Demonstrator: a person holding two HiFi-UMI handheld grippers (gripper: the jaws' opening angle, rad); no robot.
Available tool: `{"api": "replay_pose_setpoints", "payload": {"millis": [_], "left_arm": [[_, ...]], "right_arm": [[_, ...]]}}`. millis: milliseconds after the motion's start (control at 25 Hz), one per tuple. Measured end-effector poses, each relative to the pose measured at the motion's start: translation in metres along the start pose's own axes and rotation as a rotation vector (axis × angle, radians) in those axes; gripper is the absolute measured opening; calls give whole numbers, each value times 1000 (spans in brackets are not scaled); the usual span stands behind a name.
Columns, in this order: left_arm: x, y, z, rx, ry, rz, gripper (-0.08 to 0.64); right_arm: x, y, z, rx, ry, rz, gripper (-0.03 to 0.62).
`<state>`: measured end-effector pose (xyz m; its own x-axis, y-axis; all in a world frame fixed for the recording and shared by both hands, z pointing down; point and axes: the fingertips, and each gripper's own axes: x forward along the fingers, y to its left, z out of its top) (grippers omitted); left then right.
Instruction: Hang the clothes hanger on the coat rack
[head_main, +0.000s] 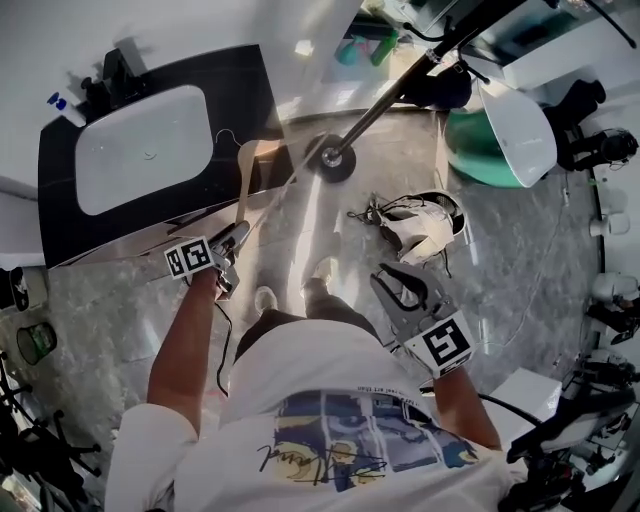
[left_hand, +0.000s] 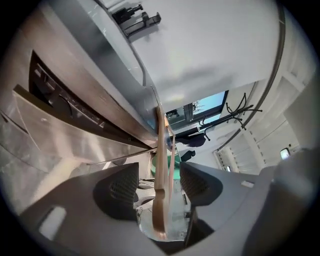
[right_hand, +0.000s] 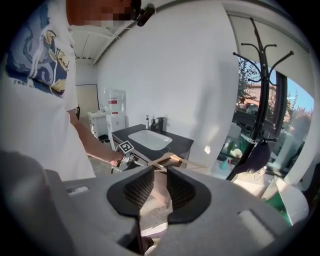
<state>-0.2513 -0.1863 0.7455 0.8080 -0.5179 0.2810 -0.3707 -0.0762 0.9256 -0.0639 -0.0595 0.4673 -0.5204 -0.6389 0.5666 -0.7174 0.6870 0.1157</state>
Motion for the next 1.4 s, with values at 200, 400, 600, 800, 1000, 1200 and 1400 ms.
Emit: {"api": "replay_pose_setpoints", "payload": {"millis": [200, 400, 600, 800, 1000, 1200, 1400], "left_arm": [[19, -4, -3, -121, 14, -109, 200], [29, -12, -2, -183, 5, -199, 55], [32, -26, 0, -87, 37, -196, 26], [32, -49, 3, 126, 107, -140, 15], [30, -79, 15, 330, 141, -108, 9], [26, -135, 22, 487, 191, -158, 8], [29, -213, 25, 628, 261, -262, 8]], "right_arm": [[5, -6, -3, -4, 33, 7, 78], [4, -12, -8, 1, 45, -6, 78], [1, -16, -16, 22, 48, -27, 78], [-2, -14, -21, 38, 34, -33, 78], [-5, -13, -26, 55, 5, -49, 78], [-12, -12, -29, 62, -15, -65, 78], [-21, -34, -32, 79, -52, -112, 78]]}}
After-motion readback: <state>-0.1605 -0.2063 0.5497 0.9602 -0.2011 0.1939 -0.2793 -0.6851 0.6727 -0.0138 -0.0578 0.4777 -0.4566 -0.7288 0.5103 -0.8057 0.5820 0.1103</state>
